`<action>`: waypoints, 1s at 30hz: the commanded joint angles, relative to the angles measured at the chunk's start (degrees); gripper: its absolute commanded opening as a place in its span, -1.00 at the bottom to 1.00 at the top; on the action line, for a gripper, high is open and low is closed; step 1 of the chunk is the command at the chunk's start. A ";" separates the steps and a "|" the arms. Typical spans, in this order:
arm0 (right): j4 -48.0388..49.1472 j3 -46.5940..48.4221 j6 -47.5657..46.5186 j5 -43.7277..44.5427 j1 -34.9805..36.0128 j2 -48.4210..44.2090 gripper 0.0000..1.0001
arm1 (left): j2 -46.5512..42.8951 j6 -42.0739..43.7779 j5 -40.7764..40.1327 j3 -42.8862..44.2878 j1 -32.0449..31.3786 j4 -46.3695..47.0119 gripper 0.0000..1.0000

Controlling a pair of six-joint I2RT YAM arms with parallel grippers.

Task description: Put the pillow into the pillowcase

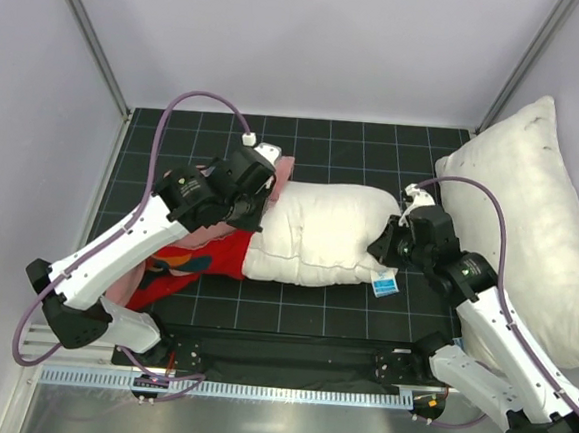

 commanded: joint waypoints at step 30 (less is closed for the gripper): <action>-3.13 33.96 -0.44 7.03 -4.34 20.04 -0.92 | 20.66 -4.53 39.59 44.65 19.45 11.09 -1.00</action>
